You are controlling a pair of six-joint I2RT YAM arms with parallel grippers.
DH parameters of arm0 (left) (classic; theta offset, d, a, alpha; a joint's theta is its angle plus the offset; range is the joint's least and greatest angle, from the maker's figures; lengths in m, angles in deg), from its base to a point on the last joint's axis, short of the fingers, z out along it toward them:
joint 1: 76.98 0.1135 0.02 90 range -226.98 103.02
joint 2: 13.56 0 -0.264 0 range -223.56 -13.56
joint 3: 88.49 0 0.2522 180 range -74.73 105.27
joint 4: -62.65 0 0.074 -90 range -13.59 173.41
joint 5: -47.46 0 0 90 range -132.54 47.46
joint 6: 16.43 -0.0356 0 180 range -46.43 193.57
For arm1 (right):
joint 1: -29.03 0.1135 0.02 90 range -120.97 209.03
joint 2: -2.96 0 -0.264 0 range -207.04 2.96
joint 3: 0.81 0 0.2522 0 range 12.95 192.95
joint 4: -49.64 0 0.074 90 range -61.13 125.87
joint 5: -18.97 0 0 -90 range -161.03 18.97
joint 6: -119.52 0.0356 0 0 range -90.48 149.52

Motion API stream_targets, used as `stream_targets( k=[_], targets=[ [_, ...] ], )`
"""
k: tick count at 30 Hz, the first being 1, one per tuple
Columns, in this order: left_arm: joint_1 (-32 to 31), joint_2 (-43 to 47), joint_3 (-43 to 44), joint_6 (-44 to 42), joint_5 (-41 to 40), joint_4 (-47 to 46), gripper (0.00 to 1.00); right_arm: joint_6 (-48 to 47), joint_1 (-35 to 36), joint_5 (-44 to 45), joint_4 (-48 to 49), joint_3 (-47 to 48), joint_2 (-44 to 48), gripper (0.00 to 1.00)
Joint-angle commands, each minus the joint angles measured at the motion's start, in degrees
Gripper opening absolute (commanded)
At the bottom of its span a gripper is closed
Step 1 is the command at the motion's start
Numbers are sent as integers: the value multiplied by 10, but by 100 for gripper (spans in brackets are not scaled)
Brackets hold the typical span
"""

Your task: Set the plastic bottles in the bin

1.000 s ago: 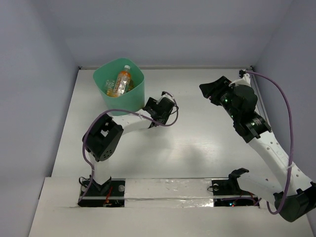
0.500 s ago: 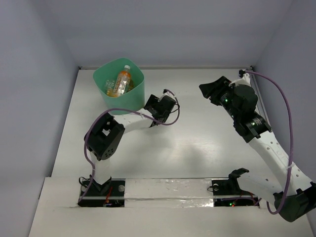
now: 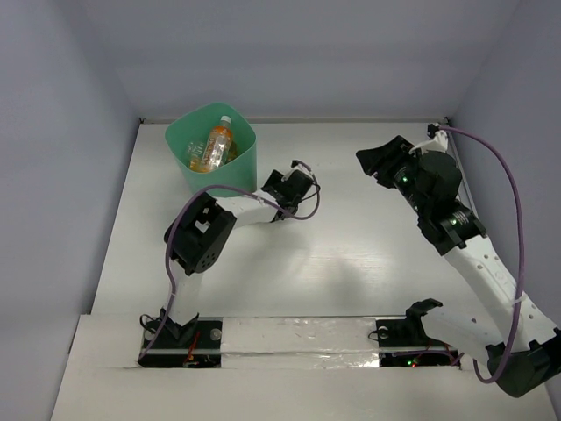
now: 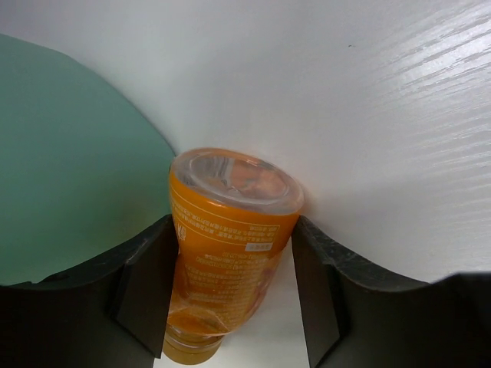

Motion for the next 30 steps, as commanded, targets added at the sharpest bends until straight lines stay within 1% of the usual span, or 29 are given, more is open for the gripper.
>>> stream_targets(
  k=[1,2,6,10,13,14,16,17,19,20,22,23,26,27,29,30],
  targets=[
    [-6,8,10,37,42,6,47,-8,-4,7,6,15,17,59],
    [-20,14,8,39,41,8,46,-9,-4,7,5,15,16,59],
    [-51,48,11,52,24,21,39,-11,-4,9,4,14,18,59],
    [-64,112,35,76,24,48,38,-20,-9,19,-6,19,21,59],
    [-64,176,85,92,30,84,38,-31,-9,31,-23,27,27,59],
    [-64,188,118,95,31,101,38,-37,-9,35,-27,29,30,59],
    [-64,220,155,98,31,116,38,-51,-9,46,-44,37,42,59],
    [-64,230,192,98,29,130,38,-54,-9,49,-48,38,46,59],
    [-64,250,228,98,29,140,38,-64,-9,49,-57,38,54,59],
    [-51,268,258,98,29,145,38,-66,-9,48,-59,37,60,59],
    [-32,286,279,92,36,144,38,-66,-9,42,-61,31,64,59],
    [-3,301,293,90,43,142,38,-65,-9,39,-62,29,66,59],
    [60,320,295,88,68,148,38,-60,-9,29,-62,20,69,58],
    [108,323,295,91,93,151,38,-60,-9,28,-64,19,71,58],
    [148,336,276,88,106,140,39,-63,-9,26,-68,18,74,58],
    [181,339,269,87,114,139,39,-66,-9,28,-73,20,76,58]
  ],
)
